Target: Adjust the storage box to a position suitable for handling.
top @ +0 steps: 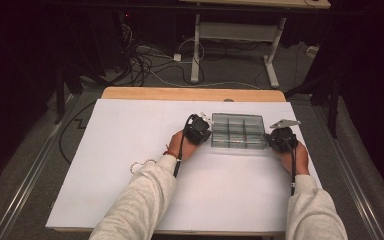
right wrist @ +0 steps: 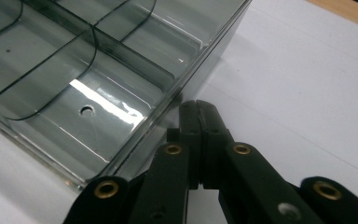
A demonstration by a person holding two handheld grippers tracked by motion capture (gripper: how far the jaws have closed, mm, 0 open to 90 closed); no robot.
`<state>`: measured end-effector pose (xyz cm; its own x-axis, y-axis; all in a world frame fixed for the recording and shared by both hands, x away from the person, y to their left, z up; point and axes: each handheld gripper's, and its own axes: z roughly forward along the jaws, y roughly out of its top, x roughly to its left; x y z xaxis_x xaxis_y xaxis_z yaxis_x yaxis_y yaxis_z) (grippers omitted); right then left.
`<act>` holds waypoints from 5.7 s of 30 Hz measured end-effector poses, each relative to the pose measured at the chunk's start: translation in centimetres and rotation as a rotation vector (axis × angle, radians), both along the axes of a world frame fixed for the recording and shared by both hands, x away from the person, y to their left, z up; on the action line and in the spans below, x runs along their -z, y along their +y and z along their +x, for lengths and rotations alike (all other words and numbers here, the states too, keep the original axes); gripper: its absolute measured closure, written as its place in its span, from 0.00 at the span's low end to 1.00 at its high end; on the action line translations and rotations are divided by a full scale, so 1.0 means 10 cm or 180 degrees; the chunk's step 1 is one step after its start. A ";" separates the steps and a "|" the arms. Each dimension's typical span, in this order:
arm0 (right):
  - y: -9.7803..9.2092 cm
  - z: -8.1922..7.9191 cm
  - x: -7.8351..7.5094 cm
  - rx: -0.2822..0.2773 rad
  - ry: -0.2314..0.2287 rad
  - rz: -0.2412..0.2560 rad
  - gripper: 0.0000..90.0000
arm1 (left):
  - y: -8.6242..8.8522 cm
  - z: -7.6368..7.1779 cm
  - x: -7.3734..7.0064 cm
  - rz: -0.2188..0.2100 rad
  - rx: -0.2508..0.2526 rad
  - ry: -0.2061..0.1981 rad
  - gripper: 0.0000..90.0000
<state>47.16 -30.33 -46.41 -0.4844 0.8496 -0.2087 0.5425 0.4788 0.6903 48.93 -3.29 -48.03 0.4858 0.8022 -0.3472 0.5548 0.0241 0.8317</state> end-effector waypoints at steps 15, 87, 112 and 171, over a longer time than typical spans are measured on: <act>0.36 -0.14 0.02 -0.0181 -0.0021 -0.0064 1.00 | 0.34 -0.10 0.02 0.0210 -0.0059 -0.0060 0.97; 1.26 -0.79 0.11 -0.0871 -0.0264 -0.0180 0.98 | 1.41 -0.98 0.12 0.0269 -0.0013 -0.0215 0.97; 0.99 -0.98 -0.28 -0.0915 -0.0771 0.0395 0.90 | 1.56 -1.17 -0.23 -0.0038 -0.0038 -0.0818 0.96; 0.59 -1.72 -0.31 -0.0773 -0.1234 0.0710 0.32 | 2.32 -1.86 -0.12 -0.0324 -0.0187 -0.1253 0.22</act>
